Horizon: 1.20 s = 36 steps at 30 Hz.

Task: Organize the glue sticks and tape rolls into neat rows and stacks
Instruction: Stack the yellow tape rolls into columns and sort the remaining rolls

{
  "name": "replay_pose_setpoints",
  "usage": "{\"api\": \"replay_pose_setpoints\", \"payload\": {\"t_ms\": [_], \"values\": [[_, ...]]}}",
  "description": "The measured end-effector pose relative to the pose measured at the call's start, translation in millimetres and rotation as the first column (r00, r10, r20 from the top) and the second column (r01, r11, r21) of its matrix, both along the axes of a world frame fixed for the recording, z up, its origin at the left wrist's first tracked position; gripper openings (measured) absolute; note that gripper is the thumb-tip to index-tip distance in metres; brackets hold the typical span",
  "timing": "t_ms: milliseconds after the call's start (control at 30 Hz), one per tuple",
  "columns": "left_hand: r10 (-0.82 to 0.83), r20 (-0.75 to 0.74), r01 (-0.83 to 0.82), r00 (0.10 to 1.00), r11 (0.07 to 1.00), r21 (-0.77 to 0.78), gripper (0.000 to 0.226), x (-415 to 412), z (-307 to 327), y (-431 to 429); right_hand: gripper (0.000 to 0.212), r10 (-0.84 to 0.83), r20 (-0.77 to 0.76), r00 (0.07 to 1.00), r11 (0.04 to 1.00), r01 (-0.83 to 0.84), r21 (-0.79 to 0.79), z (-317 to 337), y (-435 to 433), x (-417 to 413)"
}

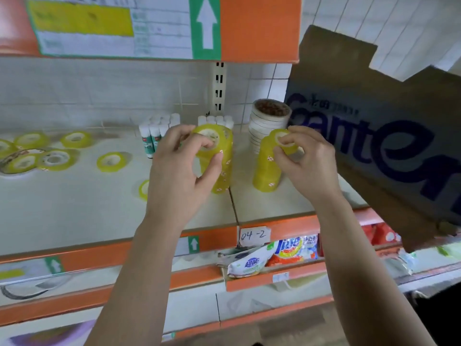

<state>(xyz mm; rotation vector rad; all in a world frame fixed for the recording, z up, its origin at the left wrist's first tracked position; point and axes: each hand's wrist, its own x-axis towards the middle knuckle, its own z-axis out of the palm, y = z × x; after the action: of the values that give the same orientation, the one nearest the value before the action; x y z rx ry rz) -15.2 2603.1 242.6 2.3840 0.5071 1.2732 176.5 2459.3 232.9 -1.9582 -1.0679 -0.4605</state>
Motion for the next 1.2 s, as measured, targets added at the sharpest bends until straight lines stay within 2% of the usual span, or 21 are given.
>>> {"api": "replay_pose_setpoints", "payload": {"t_ms": [167,333,800,1200], "values": [[0.038,-0.004,-0.038,0.999,0.999,-0.010,0.023,5,-3,-8,0.025,0.077,-0.011,0.997,0.997,-0.078,-0.022,-3,6,7],[0.076,-0.029,-0.075,0.997,0.997,0.019,0.021,3,-2,-8,0.029,0.116,-0.085,0.990,0.993,-0.117,-0.010,-9,6,10],[0.095,-0.066,-0.093,0.993,0.995,0.025,0.023,0,-4,-2,0.022,0.117,-0.153,0.981,0.989,-0.102,0.103,-15,11,8],[0.096,-0.070,-0.095,0.993,0.995,0.012,0.025,1,-3,-8,0.025,0.144,-0.189,0.971,0.984,-0.122,0.127,-17,10,10]]}}
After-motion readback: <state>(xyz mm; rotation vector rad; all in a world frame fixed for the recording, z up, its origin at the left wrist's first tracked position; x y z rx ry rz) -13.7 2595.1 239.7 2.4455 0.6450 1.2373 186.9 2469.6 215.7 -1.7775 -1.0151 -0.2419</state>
